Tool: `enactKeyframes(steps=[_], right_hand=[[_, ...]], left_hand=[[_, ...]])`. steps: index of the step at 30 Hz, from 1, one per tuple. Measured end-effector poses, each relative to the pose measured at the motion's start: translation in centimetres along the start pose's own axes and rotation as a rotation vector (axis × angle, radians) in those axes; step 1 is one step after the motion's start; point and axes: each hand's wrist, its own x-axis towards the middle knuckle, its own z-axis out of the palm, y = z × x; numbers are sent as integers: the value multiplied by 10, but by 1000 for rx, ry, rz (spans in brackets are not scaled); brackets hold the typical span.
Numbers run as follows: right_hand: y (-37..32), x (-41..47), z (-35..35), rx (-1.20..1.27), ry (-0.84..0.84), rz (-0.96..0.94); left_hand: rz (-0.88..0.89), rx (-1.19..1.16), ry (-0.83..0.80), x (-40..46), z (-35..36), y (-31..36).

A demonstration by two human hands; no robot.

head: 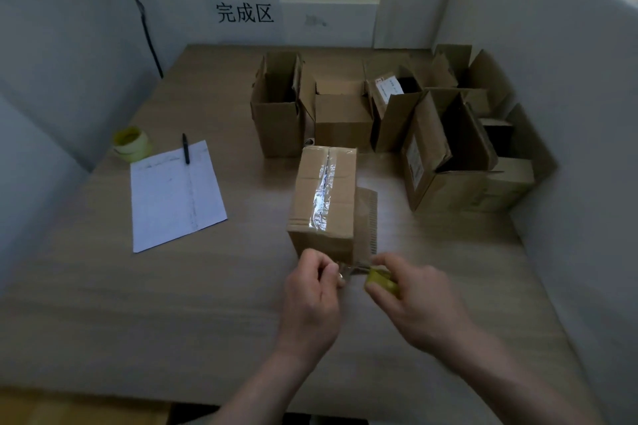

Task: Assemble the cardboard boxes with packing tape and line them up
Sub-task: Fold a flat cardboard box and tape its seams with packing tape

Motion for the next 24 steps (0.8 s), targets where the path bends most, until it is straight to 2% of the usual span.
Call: enactKeyframes(steps=[2, 5, 6, 7, 8, 10, 11, 20, 24], right_hand=[[-5, 5, -2, 48, -74, 2], [-6, 13, -11, 611, -304, 31], [-7, 15, -16, 758, -361, 64], [-7, 17, -19, 790, -383, 82], [-7, 21, -21, 664, -360, 85], [-6, 33, -21, 12, -212, 2], [-7, 36, -20, -198, -128, -23], [2, 64, 22, -293, 286, -249], [4, 71, 33, -341, 337, -244]], left_hand=[[-12, 50, 24, 1, -7, -5], [-44, 91, 105, 13, -20, -17], [-31, 118, 118, 17, -23, -20], [-3, 145, 124, 21, -25, -23], [22, 165, 136, 24, -26, -27], [17, 183, 180, 31, -27, -35], [4, 188, 193, 35, -27, -40], [36, 200, 166, 75, -33, -71], [35, 183, 131, 83, -32, -80]])
